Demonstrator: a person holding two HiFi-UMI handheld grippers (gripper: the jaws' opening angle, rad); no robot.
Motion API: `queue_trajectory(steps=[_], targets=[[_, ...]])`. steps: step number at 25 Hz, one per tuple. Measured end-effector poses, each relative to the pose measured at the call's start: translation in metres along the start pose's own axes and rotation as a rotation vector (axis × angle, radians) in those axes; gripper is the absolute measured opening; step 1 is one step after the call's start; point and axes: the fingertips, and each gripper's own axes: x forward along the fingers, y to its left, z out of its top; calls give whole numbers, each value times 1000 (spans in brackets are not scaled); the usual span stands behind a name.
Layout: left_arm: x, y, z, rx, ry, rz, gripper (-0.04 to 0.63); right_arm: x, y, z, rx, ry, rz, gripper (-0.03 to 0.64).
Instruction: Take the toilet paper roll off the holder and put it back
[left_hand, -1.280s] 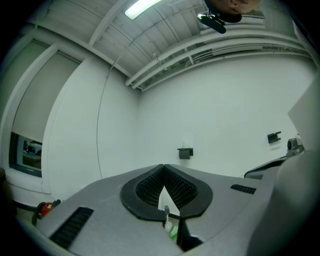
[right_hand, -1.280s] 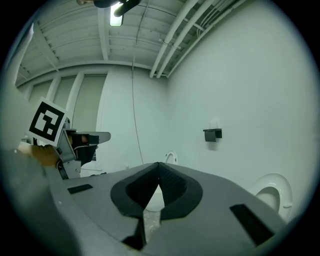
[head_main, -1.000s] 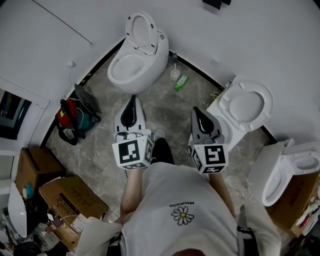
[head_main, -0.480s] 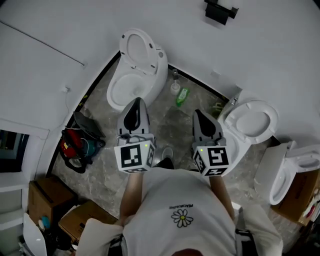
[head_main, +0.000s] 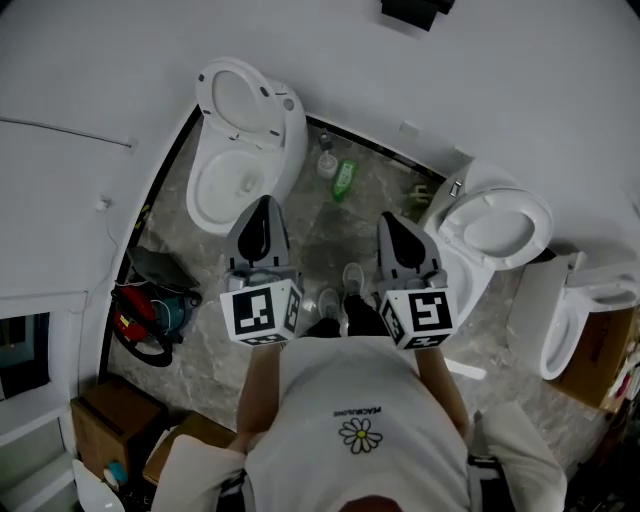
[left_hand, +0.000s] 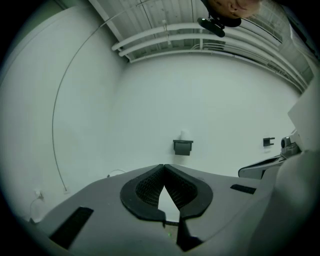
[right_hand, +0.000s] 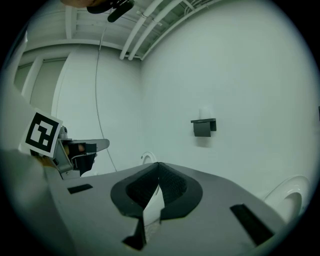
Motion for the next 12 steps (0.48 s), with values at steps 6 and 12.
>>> queue_trajectory(steps=[6,12], targets=[[45,-30,-1,34,19,-56,18,28,-40,9,4,-26,-24,8],[94,-64,19,88,-34,-112,18,37,-89,25,-5,-84,-86,8]])
